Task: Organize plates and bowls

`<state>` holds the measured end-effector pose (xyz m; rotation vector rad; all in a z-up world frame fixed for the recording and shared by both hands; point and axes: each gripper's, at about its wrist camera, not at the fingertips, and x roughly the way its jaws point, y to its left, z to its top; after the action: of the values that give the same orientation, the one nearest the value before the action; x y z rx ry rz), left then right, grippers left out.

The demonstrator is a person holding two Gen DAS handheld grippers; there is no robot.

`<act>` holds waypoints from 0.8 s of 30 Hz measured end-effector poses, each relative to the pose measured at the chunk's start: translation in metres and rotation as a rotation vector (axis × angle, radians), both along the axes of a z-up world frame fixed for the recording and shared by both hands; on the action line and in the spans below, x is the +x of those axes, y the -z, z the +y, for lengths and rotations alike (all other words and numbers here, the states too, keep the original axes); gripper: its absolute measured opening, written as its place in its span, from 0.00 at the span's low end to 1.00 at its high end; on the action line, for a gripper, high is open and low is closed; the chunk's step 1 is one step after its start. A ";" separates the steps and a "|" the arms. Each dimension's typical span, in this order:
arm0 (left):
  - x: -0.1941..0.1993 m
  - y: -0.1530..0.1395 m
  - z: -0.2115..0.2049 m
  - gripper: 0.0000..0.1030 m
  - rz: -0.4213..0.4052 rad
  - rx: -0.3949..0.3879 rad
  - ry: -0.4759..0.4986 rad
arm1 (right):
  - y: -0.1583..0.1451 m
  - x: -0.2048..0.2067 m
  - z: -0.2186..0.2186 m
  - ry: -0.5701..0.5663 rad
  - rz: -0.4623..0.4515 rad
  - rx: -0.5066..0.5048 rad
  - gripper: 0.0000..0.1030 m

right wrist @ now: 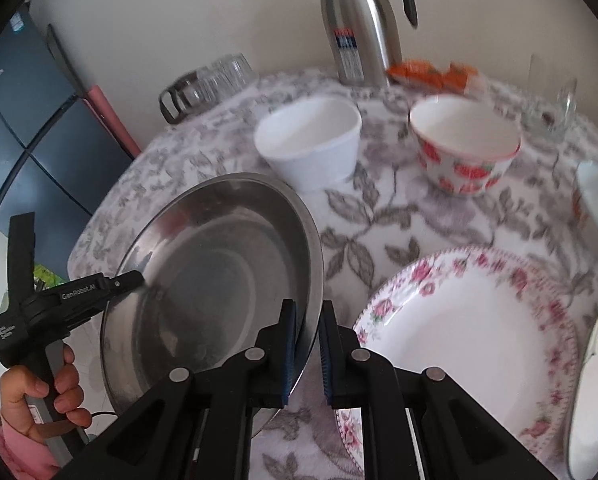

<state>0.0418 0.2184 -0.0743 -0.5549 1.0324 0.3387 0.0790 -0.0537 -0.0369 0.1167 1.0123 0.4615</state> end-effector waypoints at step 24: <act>0.053 -0.063 -0.173 0.26 0.087 -0.032 0.244 | -0.052 -0.029 -0.168 0.332 -0.082 -0.021 0.12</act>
<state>0.0952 0.0455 -0.0118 -0.4397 1.1775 0.1316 0.0504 -0.2216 0.0148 0.2413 0.8957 0.1513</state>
